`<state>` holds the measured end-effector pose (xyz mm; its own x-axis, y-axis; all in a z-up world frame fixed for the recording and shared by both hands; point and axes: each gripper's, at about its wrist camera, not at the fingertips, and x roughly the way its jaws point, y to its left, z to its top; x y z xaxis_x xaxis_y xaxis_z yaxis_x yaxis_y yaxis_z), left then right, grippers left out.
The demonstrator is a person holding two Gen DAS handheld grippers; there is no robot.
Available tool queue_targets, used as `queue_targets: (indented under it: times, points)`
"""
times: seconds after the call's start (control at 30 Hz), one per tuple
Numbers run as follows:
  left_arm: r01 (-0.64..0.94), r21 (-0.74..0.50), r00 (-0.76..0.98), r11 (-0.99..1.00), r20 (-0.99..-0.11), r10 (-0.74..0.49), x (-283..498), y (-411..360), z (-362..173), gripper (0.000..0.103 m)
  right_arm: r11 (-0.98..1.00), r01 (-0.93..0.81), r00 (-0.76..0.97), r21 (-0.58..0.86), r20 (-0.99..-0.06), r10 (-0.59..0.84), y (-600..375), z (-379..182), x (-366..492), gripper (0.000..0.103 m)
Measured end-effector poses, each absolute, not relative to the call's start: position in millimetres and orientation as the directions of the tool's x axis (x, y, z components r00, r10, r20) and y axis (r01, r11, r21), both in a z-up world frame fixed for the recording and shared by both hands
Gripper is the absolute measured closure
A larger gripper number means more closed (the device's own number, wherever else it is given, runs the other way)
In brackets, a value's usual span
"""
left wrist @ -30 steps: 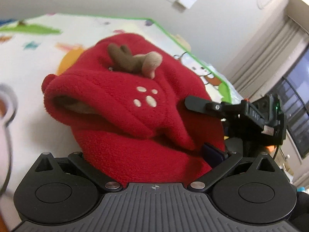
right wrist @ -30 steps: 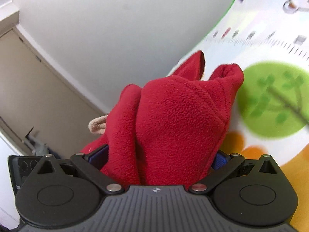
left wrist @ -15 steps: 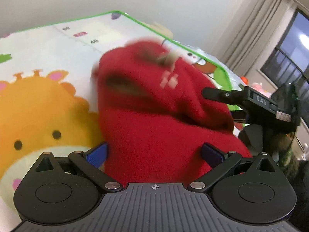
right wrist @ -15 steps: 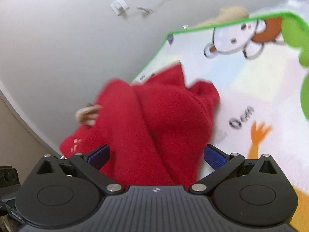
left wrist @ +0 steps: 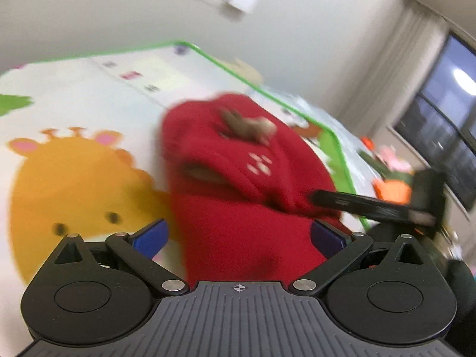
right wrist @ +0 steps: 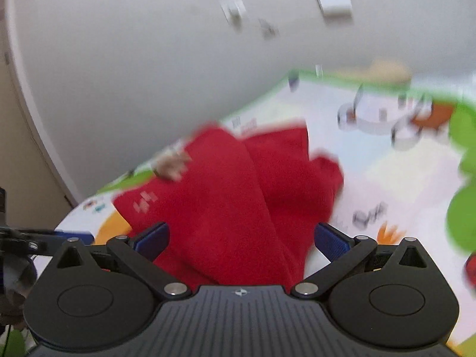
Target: Fold clothes
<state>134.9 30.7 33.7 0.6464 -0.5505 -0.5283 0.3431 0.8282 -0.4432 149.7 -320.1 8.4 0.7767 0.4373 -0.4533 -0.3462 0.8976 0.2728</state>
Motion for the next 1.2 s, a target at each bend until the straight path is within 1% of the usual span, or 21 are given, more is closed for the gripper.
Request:
queue_targets:
  times: [0.1,0.17,0.2,0.3,0.37,0.47,0.57,0.6,0.67,0.73,0.77,0.8,0.83,0.9,0.97,1.03,1.07,1.1,1.17,1.2]
  points:
    - [0.346,-0.449,0.619,0.824,-0.55,-0.56,130.0,28.8,26.2,0.0,0.904,-0.415,0.79,0.099,-0.454,0.412,-300.7,23.2,121.2,0.0]
    - [0.356,-0.402,0.603,0.844,-0.592,-0.536,124.5,18.6,16.5,0.0,0.91,-0.406,0.808,-0.083,-0.499,0.314,-285.2,9.0,103.1,0.0]
    - [0.361,-0.378,0.594,0.853,-0.612,-0.522,121.8,13.5,11.7,0.0,0.91,-0.387,0.818,-0.15,-0.512,0.263,-281.7,-1.3,96.0,0.0]
    - [0.367,-0.336,0.58,0.867,-0.646,-0.496,114.4,4.9,0.8,0.0,0.923,-0.343,0.826,-0.176,-0.524,0.207,-288.9,-16.9,73.3,0.0]
    - [0.372,-0.314,0.569,0.873,-0.666,-0.482,111.9,0.0,-2.4,0.0,0.941,-0.312,0.814,-0.131,-0.548,0.194,-298.6,-17.8,72.5,0.0]
    - [0.371,-0.253,0.573,0.893,-0.695,-0.435,113.3,-7.1,-7.6,0.0,0.945,-0.298,0.811,-0.134,-0.558,0.177,-305.0,-29.8,76.9,0.0]
    - [0.381,-0.259,0.574,0.888,-0.687,-0.447,113.5,-7.8,-6.7,0.0,0.946,-0.32,0.799,-0.047,-0.55,0.243,-315.2,-14.7,78.7,0.0]
    - [0.392,-0.292,0.568,0.873,-0.67,-0.479,111.7,-3.8,-2.8,0.0,0.945,-0.326,0.795,-0.018,-0.546,0.264,-318.6,-9.7,79.3,0.0]
    - [0.416,-0.374,0.563,0.829,-0.609,-0.558,110.3,6.7,10.8,0.0,0.94,-0.34,0.786,0.04,-0.536,0.307,-325.3,0.4,80.5,0.0]
    - [0.443,-0.413,0.582,0.796,-0.543,-0.605,114.0,17.0,28.8,0.0,0.931,-0.351,0.778,0.102,-0.521,0.351,-332.6,10.9,82.4,0.001]
    - [0.457,-0.43,0.59,0.779,-0.509,-0.627,115.9,22.1,37.7,0.0,0.924,-0.349,0.778,0.153,-0.502,0.377,-339.0,18.7,88.0,0.008]
    - [0.455,-0.435,0.612,0.777,-0.481,-0.627,119.6,26.5,45.1,0.0,0.916,-0.346,0.776,0.202,-0.487,0.401,-343.6,24.2,96.8,0.019]
    - [0.431,-0.449,0.635,0.782,-0.465,-0.617,127.8,29.6,47.7,0.0,0.906,-0.343,0.773,0.249,-0.473,0.423,-347.9,29.0,105.9,0.022]
    - [0.384,-0.479,0.678,0.789,-0.434,-0.593,144.3,35.7,52.9,0.0,0.891,-0.325,0.763,0.318,-0.468,0.445,-349.4,26.0,126.8,0.022]
    - [0.311,-0.544,0.674,0.779,-0.452,-0.585,166.9,36.2,42.9,0.0,0.876,-0.3,0.754,0.378,-0.469,0.46,-348.7,18.6,148.6,0.022]
    - [0.285,-0.615,0.614,0.735,-0.471,-0.633,188.2,32.1,29.3,0.0,0.846,-0.306,0.717,0.436,-0.479,0.506,-339.6,9.5,166.1,0.022]
    - [0.281,-0.654,0.578,0.702,-0.469,-0.668,197.4,28.4,24.9,0.0,0.829,-0.319,0.697,0.46,-0.479,0.534,-332.9,6.5,173.1,0.018]
    - [0.294,-0.659,0.589,0.693,-0.446,-0.674,199.6,28.0,31.8,0.0,0.815,-0.335,0.679,0.473,-0.478,0.557,-325.3,4.6,178.9,0.016]
    - [0.319,-0.667,0.608,0.673,-0.401,-0.685,204.1,27.3,45.5,0.0,0.804,-0.427,0.66,0.414,-0.465,0.59,-300.9,11.3,177.9,0.015]
    - [0.331,-0.671,0.617,0.664,-0.378,-0.69,206.2,27.0,52.4,0.0,0.789,-0.467,0.638,0.399,-0.467,0.613,-289.6,12.5,177.3,0.011]
